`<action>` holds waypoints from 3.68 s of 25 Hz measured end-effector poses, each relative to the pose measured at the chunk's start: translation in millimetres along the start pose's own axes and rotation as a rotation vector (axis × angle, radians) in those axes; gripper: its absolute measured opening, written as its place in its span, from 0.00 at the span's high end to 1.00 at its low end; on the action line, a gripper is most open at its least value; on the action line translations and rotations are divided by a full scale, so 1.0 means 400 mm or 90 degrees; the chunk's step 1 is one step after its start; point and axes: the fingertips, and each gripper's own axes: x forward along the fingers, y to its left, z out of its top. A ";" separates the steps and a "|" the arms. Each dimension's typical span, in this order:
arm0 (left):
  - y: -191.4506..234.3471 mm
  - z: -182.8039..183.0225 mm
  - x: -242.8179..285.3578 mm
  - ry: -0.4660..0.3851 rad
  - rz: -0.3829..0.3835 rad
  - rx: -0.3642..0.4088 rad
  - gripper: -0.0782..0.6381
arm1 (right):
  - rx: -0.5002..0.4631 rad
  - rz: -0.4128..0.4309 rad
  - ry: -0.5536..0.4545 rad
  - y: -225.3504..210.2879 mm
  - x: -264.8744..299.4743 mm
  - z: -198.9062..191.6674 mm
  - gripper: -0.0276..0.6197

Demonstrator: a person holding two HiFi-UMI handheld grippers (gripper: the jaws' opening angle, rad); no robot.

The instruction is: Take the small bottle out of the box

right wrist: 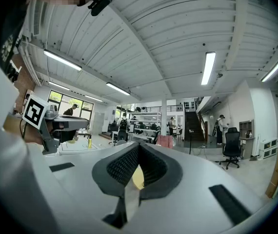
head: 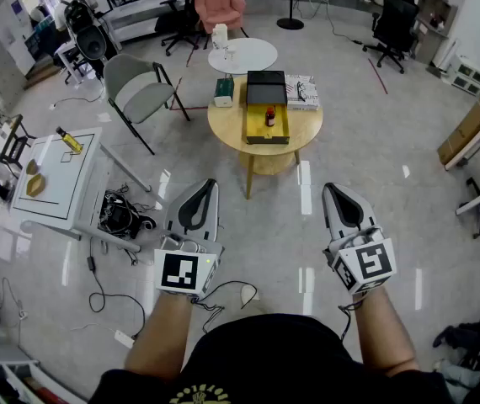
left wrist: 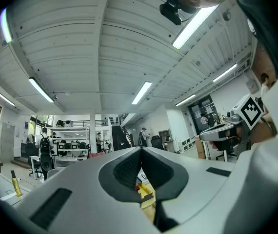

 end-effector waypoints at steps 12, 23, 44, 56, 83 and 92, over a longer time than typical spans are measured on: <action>0.149 -0.055 0.057 -0.005 -0.004 -0.041 0.87 | 0.009 -0.055 0.001 0.019 0.124 0.020 0.94; 0.186 -0.092 0.106 0.001 -0.014 -0.049 0.87 | 0.024 -0.066 0.005 -0.021 0.168 0.001 0.94; 0.226 -0.200 0.398 0.053 0.008 -0.075 0.87 | 0.042 -0.041 0.023 -0.256 0.372 -0.046 0.94; 0.229 -0.234 0.590 0.075 0.031 -0.066 0.87 | 0.057 -0.007 0.017 -0.410 0.508 -0.060 0.94; 0.183 -0.194 0.794 0.058 0.094 -0.054 0.87 | 0.065 0.054 0.007 -0.630 0.607 -0.083 0.94; 0.213 -0.212 0.800 0.065 0.091 -0.051 0.87 | 0.069 0.046 0.011 -0.630 0.646 -0.086 0.94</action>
